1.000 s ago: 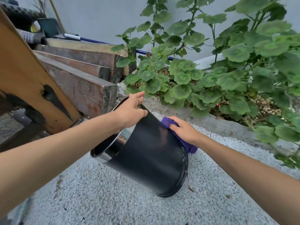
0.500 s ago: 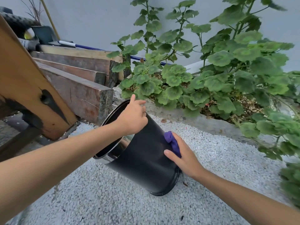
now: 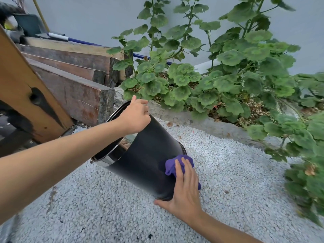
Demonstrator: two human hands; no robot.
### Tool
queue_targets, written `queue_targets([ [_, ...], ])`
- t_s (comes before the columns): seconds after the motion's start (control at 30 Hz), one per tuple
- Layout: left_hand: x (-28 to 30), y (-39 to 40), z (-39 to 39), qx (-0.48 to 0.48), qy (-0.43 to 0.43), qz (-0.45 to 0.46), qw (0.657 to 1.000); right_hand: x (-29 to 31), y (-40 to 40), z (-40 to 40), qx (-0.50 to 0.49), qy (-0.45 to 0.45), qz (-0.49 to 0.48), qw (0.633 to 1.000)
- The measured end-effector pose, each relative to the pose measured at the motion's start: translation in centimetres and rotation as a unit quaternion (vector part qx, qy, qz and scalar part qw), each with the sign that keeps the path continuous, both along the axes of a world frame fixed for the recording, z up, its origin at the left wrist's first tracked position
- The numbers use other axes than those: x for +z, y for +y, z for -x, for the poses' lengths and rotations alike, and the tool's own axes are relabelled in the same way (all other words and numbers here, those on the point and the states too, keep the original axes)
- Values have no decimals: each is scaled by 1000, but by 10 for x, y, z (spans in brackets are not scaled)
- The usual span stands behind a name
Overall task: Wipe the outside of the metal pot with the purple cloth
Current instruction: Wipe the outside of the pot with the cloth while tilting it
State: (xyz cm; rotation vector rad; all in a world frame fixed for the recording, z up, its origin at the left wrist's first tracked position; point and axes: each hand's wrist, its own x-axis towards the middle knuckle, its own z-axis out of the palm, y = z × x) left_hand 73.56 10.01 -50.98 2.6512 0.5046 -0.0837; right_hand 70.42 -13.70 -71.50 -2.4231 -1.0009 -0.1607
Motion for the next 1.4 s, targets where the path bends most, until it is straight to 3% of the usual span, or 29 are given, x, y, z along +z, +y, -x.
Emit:
queue_targets([
  [0.1,-3,0,0,2,-12,-12,1000,-1,5,2,-42,1,0,999],
  [0.27,-7,-3,14,2,-107,-83,991,-4,8,-2,-52,25,-10,998],
  [0.43,-16,-20,61,-161,-102,-244,951,-2,9,-12,-25,26,-35,999],
  [0.57,-12,-13,79,-230,-36,-337,912,8,12,-23,-1,37,-35,999],
  [0.77,-19,6,90,-214,122,-414,876,29,24,-49,10,59,-58,996],
  [1.1,-5,16,71,-166,-7,-376,912,39,29,-76,24,86,-105,990],
  [1.4,9,13,55,-108,66,-365,922,46,32,-97,62,157,-164,972],
])
